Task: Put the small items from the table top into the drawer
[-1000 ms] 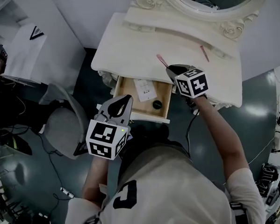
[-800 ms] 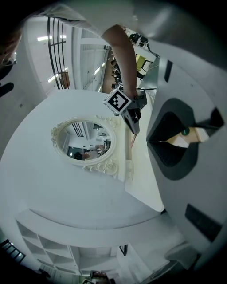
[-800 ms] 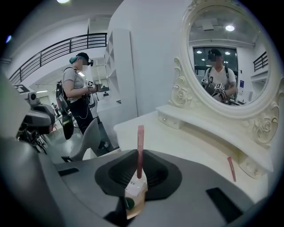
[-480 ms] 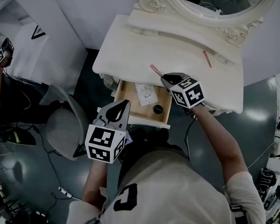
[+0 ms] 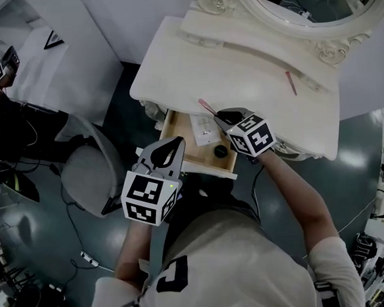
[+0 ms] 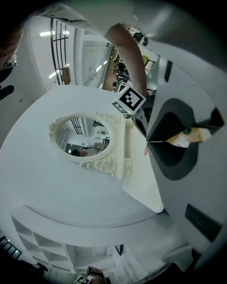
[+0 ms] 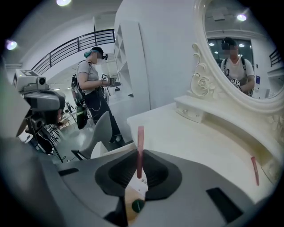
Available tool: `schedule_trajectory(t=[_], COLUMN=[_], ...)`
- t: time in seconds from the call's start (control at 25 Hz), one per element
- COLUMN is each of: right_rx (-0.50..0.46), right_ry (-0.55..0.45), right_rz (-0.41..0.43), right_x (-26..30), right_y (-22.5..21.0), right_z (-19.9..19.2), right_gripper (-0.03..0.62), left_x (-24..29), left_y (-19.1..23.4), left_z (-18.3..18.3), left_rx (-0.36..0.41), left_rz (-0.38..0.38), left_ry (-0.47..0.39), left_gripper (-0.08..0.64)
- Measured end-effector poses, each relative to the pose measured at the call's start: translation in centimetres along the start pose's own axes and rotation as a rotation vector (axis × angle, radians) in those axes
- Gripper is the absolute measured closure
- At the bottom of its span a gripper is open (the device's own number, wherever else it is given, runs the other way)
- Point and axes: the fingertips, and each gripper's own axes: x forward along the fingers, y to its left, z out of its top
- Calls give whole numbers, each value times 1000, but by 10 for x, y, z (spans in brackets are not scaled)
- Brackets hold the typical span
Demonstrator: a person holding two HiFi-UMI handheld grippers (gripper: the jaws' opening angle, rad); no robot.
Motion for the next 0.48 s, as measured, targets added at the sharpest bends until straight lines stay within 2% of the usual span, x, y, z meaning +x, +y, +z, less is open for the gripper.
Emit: schedule_trajectory(t=[0.48], right_rx=[-14], right_ry=[80], right_rz=[67], right_x=[37], right_y=[20], right_z=[-29], right_gripper=[535], left_x=[5], left_y=[17], left_z=[-14], left_rx=[-36], left_rz=[20], left_ry=[33], left_gripper=[503])
